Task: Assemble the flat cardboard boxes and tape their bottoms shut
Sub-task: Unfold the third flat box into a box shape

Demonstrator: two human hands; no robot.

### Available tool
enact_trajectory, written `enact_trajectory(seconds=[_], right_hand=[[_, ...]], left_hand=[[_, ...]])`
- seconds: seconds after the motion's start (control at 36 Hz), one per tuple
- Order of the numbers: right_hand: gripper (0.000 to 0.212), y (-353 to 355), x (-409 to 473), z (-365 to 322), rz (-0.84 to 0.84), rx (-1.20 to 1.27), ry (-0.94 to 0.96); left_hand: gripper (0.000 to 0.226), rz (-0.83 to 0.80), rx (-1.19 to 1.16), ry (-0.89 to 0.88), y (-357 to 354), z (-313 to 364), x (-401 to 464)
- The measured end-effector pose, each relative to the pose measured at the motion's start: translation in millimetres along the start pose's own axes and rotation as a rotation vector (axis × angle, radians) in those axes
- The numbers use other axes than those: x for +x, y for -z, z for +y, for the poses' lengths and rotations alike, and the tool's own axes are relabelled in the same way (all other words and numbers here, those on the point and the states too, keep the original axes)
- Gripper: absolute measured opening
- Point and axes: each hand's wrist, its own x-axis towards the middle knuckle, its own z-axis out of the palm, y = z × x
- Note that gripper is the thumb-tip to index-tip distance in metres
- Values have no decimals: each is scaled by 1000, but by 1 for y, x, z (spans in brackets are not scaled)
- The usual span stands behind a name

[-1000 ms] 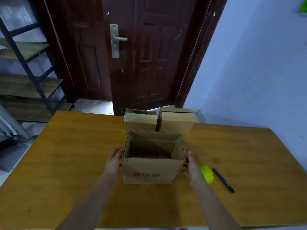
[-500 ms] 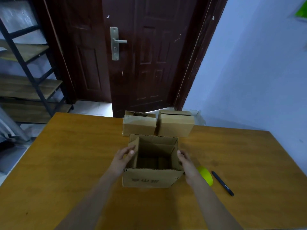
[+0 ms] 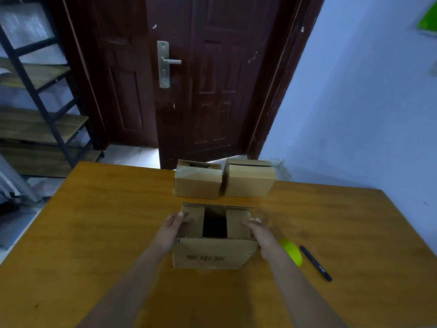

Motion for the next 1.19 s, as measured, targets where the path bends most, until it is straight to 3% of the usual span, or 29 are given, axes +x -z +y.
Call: enact_trajectory(seconds=[0.17,0.28,0.36,0.44,0.56,0.69,0.92,1.06,1.19], right_hand=[[16,0,-5,-2,239,21,275],[44,-2,-21,-17,243,-164,544],[48,-5,-20,-28,225,-464,667],[37,-10,-16,-32,186,-781,609],[46,-18,-27,-22,142,-987,490],[43,-16,-29,-10,202,-1059,569],[52,-26,-13,5,411,-1009,637],[35,-35,-4,22,327,-1106,571],[45,-32,0,20,279,-1116,524]], left_hand=[[54,136,-43,10,12,-7,-2],[42,216,-90,-77,14,-2,-8],[43,226,-91,-160,9,8,-10],[42,215,-31,-251,2,21,-14],[46,173,227,-297,-5,28,-13],[50,75,671,-305,-17,25,-16],[43,80,1135,-332,-33,24,-18],[44,-41,1306,-281,-39,15,-14],[47,-37,1317,-287,-49,9,-11]])
